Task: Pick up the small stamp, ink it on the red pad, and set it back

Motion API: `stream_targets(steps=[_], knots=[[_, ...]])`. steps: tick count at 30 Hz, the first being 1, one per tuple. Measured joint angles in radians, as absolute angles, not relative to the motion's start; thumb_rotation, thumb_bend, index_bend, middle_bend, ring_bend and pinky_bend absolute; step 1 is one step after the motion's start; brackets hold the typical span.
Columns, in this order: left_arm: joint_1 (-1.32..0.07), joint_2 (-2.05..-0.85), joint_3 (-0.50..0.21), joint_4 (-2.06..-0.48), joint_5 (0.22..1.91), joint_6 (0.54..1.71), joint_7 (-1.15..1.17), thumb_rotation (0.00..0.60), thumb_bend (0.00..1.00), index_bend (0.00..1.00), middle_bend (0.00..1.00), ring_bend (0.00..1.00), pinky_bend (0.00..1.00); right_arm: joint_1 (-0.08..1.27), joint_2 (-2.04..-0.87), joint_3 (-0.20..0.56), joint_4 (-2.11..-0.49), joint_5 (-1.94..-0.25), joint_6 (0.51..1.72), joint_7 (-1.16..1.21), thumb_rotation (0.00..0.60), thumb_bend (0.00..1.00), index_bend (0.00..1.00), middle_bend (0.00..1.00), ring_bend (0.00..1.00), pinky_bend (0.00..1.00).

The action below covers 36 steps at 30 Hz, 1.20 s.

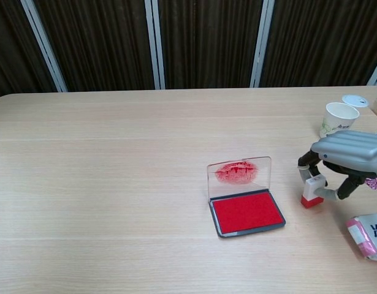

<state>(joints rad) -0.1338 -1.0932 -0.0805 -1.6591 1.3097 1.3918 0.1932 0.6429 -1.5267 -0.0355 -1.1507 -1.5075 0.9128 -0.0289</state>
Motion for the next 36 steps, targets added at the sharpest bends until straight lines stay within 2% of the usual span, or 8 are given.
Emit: stream_targets(steps=[10,20,25,33,36], knots=[[-0.135,-1.095,-0.08,-1.66,1.307,1.39,0.198,0.6,0.0,0.0,0.0,0.0,0.0,0.636,-1.527,-0.04,-1.141,-1.52,0.917,-0.008,0.6,0.26,0.44,0.56,0.84,1.0],[-0.135,-1.095,-0.079,-1.661,1.307,1.39,0.201,0.6,0.0,0.0,0.0,0.0,0.0,0.631,-1.523,-0.04,-1.147,-1.53,0.931,-0.002,0.6,0.23,0.41,0.54,0.84,1.0],[-0.135,-1.093,-0.08,-1.663,1.309,1.39,0.194,0.6,0.0,0.0,0.0,0.0,0.0,0.626,-1.509,-0.034,-1.164,-1.535,0.958,0.001,0.6,0.21,0.32,0.47,0.84,1.0],[-0.132,-1.082,-0.076,-1.676,1.329,1.397,0.178,0.6,0.0,0.0,0.0,0.0,0.0,0.602,-1.43,-0.013,-1.274,-1.56,1.069,0.025,0.6,0.21,0.3,0.38,0.84,1.0],[-0.13,-1.076,-0.075,-1.683,1.341,1.404,0.168,0.6,0.0,0.0,0.0,0.0,0.0,0.578,-1.376,-0.006,-1.339,-1.573,1.138,0.037,0.6,0.18,0.25,0.33,0.82,1.0]])
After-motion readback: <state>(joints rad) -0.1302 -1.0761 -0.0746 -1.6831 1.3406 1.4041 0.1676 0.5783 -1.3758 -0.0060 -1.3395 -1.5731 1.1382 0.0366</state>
